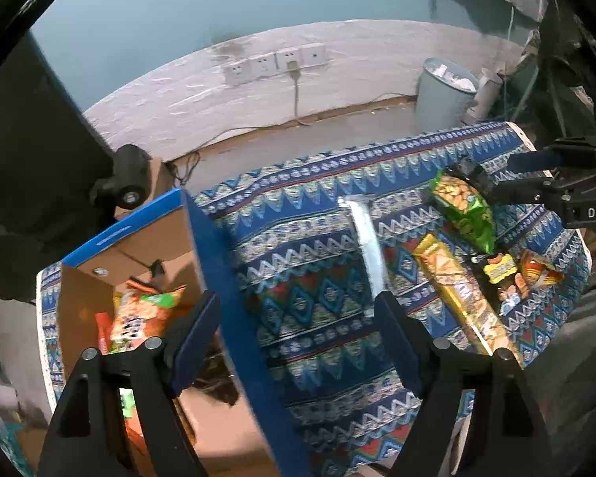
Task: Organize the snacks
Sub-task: 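Withdraw both grippers from the box toward the remaining snacks, then grasp the silver foil packet with the left gripper while the right grasps the green peanut bag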
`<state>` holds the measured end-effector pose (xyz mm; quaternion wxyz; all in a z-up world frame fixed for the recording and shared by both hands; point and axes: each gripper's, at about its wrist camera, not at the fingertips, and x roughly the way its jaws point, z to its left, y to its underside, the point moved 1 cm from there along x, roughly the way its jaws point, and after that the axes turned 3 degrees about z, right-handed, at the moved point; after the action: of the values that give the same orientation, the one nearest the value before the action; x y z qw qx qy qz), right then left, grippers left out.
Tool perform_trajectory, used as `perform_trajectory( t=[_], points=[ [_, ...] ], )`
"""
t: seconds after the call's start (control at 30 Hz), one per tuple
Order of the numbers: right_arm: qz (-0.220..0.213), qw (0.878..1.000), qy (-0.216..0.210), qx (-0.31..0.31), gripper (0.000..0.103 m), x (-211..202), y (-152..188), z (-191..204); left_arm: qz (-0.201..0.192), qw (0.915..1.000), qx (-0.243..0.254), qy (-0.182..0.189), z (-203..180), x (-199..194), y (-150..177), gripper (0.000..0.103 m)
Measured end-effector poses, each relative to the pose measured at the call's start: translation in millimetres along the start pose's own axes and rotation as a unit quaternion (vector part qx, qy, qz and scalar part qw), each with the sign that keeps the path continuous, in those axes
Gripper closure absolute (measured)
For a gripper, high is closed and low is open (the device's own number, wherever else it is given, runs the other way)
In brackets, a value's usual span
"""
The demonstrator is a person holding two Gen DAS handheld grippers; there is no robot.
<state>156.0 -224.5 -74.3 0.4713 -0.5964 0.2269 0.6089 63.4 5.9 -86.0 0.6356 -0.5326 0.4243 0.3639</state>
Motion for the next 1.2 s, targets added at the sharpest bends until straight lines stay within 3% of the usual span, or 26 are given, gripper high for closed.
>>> perform_trajectory(
  t=[0.47,1.07,1.2],
  points=[
    [0.039,0.998,-0.006,0.048,0.038,37,12,-51,0.041,0.9986,0.023,0.023,-47,44,-40,0.023],
    [0.086,0.996,0.013,0.035,0.038,103,11,-57,0.096,0.9951,-0.005,0.025,-39,122,-50,0.023],
    [0.095,0.995,0.023,0.024,0.051,115,11,-54,0.103,0.9943,-0.006,0.028,-40,133,-51,0.022]
  ],
)
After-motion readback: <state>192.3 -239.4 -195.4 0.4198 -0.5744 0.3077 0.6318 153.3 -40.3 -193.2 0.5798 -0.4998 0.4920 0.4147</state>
